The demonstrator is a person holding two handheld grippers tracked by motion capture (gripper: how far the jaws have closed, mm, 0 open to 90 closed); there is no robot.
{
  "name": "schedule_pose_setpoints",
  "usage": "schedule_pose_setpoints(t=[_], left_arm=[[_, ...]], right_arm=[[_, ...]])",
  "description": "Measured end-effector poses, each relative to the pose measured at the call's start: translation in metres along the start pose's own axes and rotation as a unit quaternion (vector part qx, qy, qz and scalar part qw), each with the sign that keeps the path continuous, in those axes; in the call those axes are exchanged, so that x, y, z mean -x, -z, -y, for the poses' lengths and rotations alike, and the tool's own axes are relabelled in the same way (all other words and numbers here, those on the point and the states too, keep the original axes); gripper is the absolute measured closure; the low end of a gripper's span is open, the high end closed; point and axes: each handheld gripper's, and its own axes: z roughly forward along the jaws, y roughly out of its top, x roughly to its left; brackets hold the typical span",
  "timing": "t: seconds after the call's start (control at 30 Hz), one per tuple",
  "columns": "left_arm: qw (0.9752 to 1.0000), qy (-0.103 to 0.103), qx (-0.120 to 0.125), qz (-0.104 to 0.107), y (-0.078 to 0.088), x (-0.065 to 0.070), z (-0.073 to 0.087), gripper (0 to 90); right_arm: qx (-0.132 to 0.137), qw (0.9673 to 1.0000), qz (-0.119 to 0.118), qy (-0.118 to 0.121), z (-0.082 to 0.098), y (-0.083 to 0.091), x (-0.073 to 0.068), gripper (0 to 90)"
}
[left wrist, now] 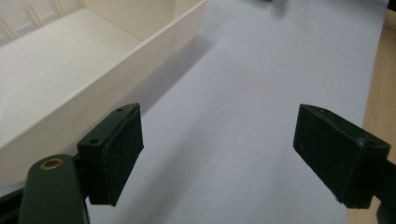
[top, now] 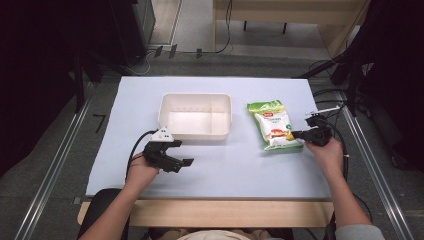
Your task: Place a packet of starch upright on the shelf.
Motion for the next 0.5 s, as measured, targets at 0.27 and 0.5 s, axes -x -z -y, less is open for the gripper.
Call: schedule_pose_setpoints(t=[0.27,0.5], left_arm=[[1.0000,0.000,0.000,0.000,0.000,0.000,0.000,16.6],[1.0000,0.001,-0.001,-0.003,0.001,-0.002,0.000,16.6]], right_arm=[[-0.013,0.9997,-0.022,0.006,0.002,0.004,-0.009,90.0],[0.049,0.9986,-0.022,0.002,-0.012,0.019,-0.005,79.3]])
